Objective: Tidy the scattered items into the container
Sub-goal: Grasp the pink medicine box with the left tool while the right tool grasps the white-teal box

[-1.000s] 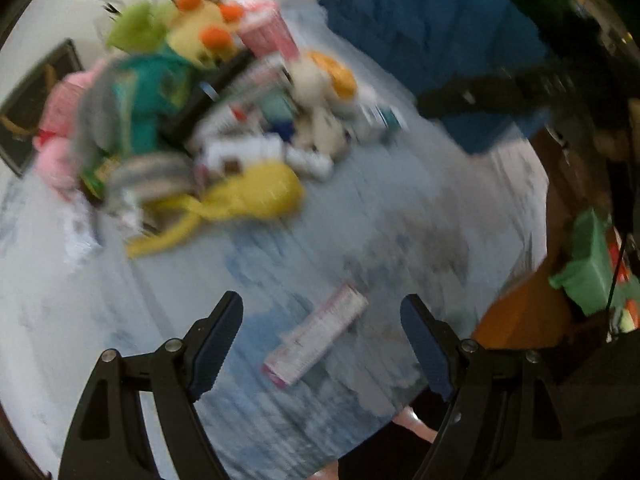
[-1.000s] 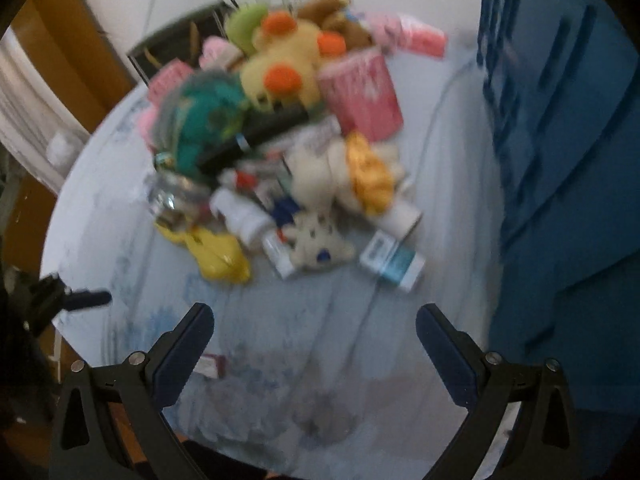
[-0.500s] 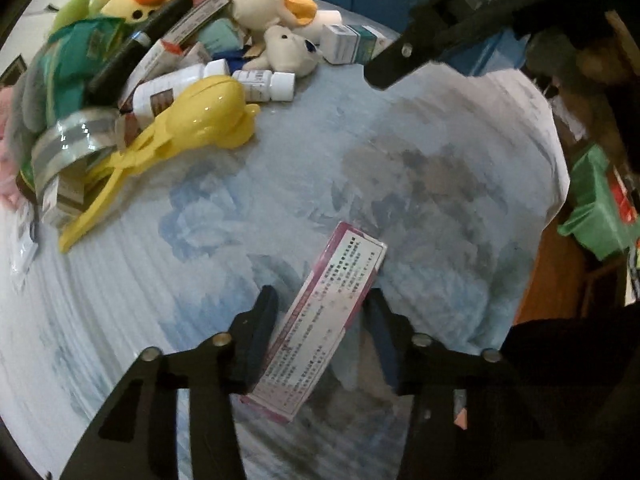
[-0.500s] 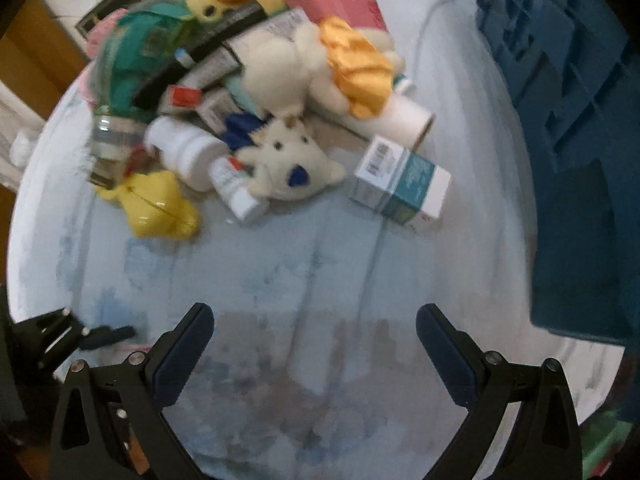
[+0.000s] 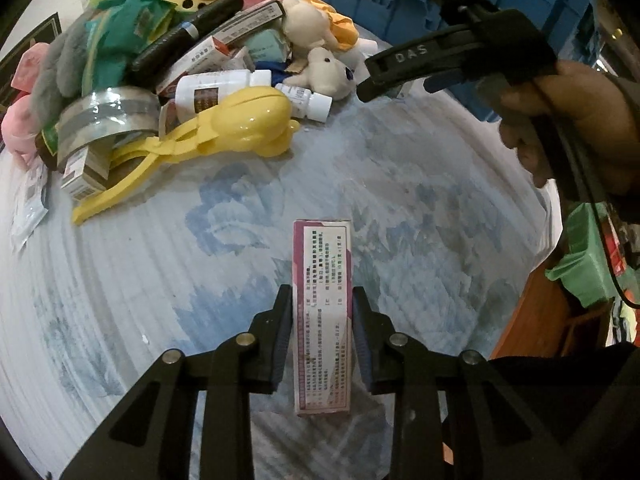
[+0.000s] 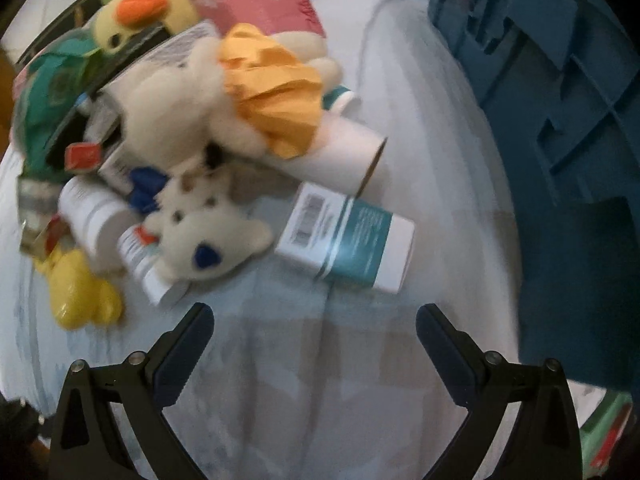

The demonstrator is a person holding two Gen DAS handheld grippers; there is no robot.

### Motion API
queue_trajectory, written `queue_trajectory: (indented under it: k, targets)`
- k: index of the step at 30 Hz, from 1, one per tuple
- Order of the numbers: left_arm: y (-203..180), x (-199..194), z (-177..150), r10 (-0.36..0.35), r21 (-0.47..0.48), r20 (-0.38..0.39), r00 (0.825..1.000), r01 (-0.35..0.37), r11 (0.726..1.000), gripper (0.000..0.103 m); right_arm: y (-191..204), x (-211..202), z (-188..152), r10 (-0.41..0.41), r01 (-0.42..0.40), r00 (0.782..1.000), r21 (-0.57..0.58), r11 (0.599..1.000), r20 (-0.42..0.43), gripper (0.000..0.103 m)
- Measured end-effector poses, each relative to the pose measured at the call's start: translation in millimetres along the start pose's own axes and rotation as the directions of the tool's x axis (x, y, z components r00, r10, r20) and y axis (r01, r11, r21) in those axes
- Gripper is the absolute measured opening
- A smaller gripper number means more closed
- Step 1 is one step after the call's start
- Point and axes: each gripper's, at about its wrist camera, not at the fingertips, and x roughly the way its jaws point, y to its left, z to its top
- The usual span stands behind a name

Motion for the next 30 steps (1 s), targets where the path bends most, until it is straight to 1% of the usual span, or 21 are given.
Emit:
queue_trajectory:
  k: [5,8,9,11,13,14,19,24,30]
  targets:
    - [4.5,7.2,-1.7,0.005,-0.02,-0.005,1.0,-0.005,1.0,0.028,-3.9,8.1,12.7,-0.023,0.023,1.0,-0.006,1.0,0.017,0.102]
    - [5.7,9.1,-2.3,0.005,-0.025,-0.007,1.0,-0.005,1.0,0.028,-6.2,12.0,15.8,-0.031,0.031,0.999,-0.013,0.999,0.016,0.099]
    - [8.9,8.6,-1.1,0.005,-0.027,-0.01,1.0,-0.005,1.0,0.028,-7.0,13.1,16.4,-0.032,0.032,0.999,-0.014,0.999,0.014,0.095]
    - [9.3,9.9,-0.9,0.005,-0.032,-0.012,1.0,-0.005,0.999,0.028,-7.2,13.8,17.0,-0.033,0.033,0.999,-0.017,0.999,0.015,0.076]
    - [9.7,10.5,-0.1,0.006,-0.034,-0.013,1.0,-0.007,0.999,0.028,-6.5,14.5,17.5,-0.026,0.026,1.0,-0.019,0.999,0.01,0.071]
    - [11.8,9.9,0.3,0.006,-0.035,-0.016,1.0,-0.007,0.999,0.028,-5.7,13.9,17.9,-0.022,0.022,1.0,-0.021,1.0,0.009,0.065]
    - [19.1,5.4,1.7,0.018,-0.049,-0.021,1.0,-0.019,0.999,0.028,-1.5,6.2,17.6,0.002,-0.002,1.0,-0.028,1.0,0.022,0.065]
    - [22.0,-6.1,5.3,0.03,-0.065,-0.002,1.0,-0.03,0.997,0.028,1.7,-3.5,14.0,0.022,-0.021,1.0,-0.035,0.999,0.021,0.065]
    - [18.8,-24.7,10.6,0.052,-0.07,0.026,0.998,-0.05,0.996,0.028,8.4,-25.8,7.4,0.041,-0.04,0.999,-0.043,0.998,0.03,0.065]
